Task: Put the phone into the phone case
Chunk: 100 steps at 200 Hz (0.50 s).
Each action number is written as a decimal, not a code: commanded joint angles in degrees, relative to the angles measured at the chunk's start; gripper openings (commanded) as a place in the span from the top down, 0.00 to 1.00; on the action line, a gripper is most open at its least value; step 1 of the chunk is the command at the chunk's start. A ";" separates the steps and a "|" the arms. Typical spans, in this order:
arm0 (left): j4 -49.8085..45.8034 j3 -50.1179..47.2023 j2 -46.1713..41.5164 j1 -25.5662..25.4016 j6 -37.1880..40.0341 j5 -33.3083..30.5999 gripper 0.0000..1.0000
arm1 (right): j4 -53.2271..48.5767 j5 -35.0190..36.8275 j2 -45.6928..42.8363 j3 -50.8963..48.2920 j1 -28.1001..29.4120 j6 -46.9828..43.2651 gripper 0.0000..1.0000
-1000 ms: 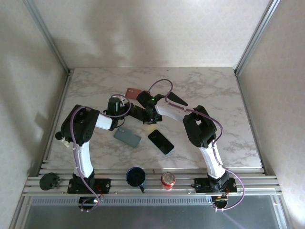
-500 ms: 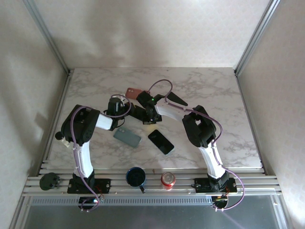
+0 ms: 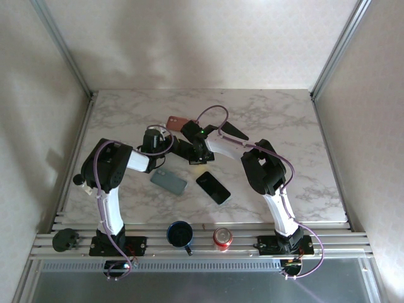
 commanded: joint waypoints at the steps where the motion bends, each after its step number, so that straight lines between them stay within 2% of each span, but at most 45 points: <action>1: -13.47 -2.69 4.74 -6.29 -2.77 9.94 1.00 | 4.17 -15.00 25.05 -9.98 3.78 -0.39 1.00; 100: -13.89 -2.60 4.72 -6.67 -2.86 9.68 1.00 | 4.22 -16.26 27.32 -9.25 4.05 -0.56 1.00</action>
